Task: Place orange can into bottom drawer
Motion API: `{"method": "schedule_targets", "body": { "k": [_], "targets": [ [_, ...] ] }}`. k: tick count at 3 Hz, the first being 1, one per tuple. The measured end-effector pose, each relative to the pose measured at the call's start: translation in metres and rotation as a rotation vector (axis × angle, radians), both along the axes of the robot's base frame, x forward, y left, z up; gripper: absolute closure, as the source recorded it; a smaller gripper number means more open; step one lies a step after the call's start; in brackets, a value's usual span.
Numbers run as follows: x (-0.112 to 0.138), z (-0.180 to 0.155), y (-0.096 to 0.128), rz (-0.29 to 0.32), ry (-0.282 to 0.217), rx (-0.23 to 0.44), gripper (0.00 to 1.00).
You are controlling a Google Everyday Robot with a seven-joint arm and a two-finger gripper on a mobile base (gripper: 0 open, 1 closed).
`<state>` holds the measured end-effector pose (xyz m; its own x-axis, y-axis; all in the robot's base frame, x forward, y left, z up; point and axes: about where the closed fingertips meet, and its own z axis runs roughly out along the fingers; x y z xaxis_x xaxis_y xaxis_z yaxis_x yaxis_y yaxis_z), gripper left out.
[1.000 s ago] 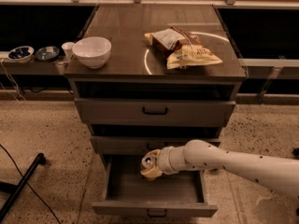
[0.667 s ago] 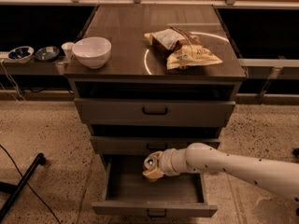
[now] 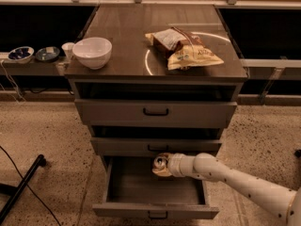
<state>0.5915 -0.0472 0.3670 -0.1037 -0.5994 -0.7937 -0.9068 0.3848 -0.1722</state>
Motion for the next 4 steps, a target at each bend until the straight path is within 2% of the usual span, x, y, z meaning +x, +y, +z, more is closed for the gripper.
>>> {"method": "schedule_targets", "body": {
  "k": [1, 2, 3, 4],
  "targets": [
    [0.002, -0.067, 0.001, 0.042, 0.043, 0.018, 1.0],
    [-0.01, -0.129, -0.002, 0.102, 0.123, 0.033, 1.0],
    [-0.02, -0.165, -0.001, 0.132, 0.162, 0.04, 0.81],
    [-0.019, -0.169, -0.002, 0.13, 0.166, 0.041, 0.58]
  ]
}}
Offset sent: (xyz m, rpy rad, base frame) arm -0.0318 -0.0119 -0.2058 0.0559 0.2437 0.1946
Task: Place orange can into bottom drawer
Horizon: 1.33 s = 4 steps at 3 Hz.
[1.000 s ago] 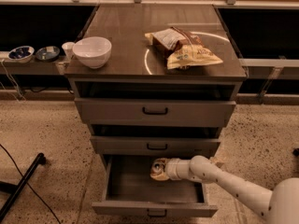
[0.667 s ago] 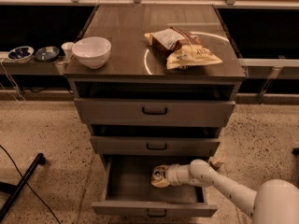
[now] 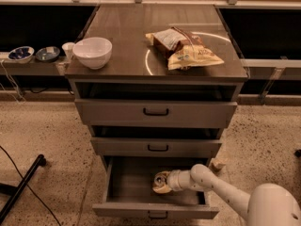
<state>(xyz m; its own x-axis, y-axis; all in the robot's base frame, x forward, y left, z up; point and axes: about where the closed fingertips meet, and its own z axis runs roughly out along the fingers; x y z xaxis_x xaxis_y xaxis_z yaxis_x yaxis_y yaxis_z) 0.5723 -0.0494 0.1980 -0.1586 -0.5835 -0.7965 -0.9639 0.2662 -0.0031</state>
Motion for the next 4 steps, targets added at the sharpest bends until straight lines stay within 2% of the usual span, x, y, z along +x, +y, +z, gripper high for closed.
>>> {"method": "schedule_targets", "body": {
  "k": [2, 3, 4],
  "targets": [
    [0.0, 0.0, 0.0001, 0.0, 0.0, 0.0, 0.11],
    [-0.0001, 0.0, 0.0001, 0.0, 0.0, 0.0, 0.0],
    [-0.0001, 0.0001, 0.0001, 0.0, 0.0, 0.0, 0.0]
  ]
}}
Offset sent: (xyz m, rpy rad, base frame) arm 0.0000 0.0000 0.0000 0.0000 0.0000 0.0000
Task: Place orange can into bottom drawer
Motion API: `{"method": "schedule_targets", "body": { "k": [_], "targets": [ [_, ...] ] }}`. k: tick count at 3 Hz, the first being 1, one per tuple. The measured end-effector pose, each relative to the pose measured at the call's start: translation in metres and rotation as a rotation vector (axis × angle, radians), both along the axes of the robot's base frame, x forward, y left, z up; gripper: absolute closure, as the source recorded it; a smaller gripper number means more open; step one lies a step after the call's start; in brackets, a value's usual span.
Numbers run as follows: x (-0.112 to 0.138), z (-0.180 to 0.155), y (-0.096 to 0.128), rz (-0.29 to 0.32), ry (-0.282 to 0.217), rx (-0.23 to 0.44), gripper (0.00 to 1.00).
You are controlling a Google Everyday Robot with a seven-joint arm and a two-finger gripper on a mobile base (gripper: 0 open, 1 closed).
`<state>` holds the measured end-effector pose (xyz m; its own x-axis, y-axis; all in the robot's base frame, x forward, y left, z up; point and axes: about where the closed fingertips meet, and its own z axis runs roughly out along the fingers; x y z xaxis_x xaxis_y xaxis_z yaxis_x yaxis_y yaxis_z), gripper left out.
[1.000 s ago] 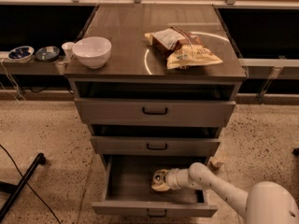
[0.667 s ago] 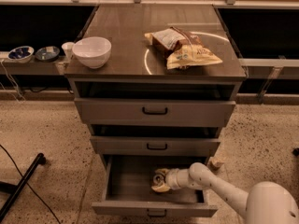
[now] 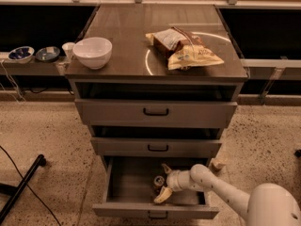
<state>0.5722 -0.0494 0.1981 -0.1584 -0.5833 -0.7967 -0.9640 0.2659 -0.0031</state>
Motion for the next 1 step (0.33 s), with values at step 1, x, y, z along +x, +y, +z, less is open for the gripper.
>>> {"method": "schedule_targets", "body": {
  "k": [1],
  "targets": [
    [-0.0096, 0.0154, -0.0048, 0.015, -0.025, 0.026, 0.0]
  ]
}}
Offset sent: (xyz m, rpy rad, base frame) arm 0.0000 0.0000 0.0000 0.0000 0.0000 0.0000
